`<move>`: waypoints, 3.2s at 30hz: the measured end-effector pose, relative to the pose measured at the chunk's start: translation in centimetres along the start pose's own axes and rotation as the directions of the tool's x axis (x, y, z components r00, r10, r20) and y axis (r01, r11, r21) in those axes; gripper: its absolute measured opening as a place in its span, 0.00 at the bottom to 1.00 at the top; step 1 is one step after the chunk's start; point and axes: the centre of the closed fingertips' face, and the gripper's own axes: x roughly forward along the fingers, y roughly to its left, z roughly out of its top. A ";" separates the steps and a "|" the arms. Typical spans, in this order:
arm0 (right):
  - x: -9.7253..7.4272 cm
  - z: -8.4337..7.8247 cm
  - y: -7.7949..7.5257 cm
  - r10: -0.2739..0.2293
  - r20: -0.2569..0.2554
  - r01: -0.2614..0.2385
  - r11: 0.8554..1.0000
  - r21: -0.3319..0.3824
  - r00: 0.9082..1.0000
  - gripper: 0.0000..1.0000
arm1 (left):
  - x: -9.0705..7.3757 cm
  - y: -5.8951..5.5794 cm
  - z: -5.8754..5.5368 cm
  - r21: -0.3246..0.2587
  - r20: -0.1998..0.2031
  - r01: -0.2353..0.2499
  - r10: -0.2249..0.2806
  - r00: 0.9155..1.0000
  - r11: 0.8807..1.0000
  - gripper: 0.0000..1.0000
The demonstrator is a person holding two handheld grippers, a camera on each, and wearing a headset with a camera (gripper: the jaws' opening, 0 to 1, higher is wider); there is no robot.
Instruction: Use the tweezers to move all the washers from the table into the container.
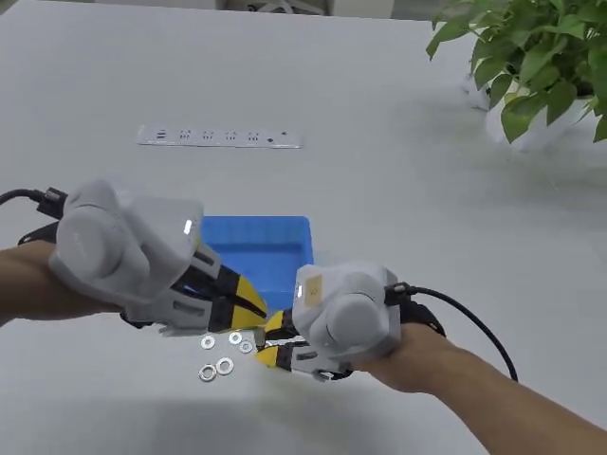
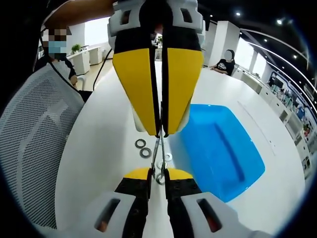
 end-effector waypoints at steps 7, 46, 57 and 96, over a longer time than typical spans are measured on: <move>0.0 -0.2 0.0 0.000 -0.003 0.000 1.000 0.013 1.000 0.14 | 0.3 0.4 0.2 -0.014 0.009 0.007 -0.007 1.000 1.000 0.06; -1.2 0.8 -0.6 -0.009 -0.009 0.010 0.998 0.066 1.000 0.10 | -1.0 1.0 1.2 -0.032 0.012 0.008 -0.008 1.000 0.999 0.06; -2.7 2.7 -1.3 -0.021 -0.012 0.022 0.999 0.047 1.000 0.10 | -2.8 1.5 2.9 -0.011 0.012 -0.005 0.005 1.000 1.000 0.06; -3.6 4.1 -8.6 -0.073 0.003 0.072 0.997 0.017 0.997 0.10 | -3.7 8.0 3.9 0.073 -0.013 -0.035 0.036 0.999 0.997 0.05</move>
